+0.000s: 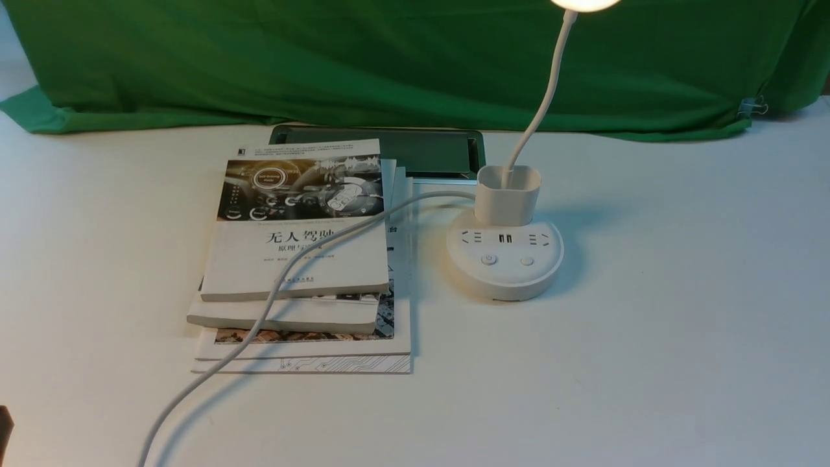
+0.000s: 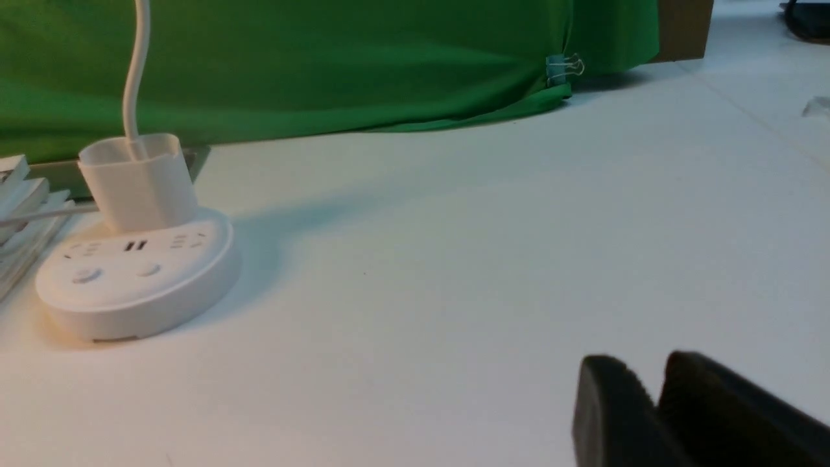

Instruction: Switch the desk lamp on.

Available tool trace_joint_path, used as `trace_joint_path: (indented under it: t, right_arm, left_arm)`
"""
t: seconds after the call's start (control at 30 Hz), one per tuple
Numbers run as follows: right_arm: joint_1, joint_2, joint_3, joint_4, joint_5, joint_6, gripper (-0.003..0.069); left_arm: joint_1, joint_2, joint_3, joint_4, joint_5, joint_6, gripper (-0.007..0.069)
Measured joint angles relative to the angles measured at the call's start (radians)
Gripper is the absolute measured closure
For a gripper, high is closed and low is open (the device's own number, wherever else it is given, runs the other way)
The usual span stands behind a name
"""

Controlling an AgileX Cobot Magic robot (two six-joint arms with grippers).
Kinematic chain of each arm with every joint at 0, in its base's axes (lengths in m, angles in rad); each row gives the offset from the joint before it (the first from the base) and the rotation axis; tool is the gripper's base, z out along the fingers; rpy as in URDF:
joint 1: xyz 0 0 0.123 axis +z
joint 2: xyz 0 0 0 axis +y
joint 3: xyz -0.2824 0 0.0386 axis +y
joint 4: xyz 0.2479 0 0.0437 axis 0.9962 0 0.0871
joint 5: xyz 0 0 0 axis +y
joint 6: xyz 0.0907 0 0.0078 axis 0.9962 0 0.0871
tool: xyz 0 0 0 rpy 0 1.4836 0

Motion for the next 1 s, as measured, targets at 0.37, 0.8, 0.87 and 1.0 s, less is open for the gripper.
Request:
trace_joint_path:
  t: [0.37,0.8,0.87,1.0]
  right_arm:
    - [0.000,0.000,0.000,0.000,0.000,0.000,0.0447]
    - [0.000,0.000,0.000,0.005,0.000,0.000,0.0424]
    - [0.000,0.000,0.000,0.005,0.000,0.000,0.0424]
    - [0.000,0.000,0.000,0.005,0.000,0.000,0.0422]
  left_arm:
    - [0.000,0.000,0.000,0.000,0.000,0.000,0.0603]
    - [0.000,0.000,0.000,0.000,0.000,0.000,0.0603]
    - [0.000,0.000,0.000,0.000,0.000,0.000,0.0603]
    - [0.000,0.000,0.000,0.000,0.000,0.000,0.0603]
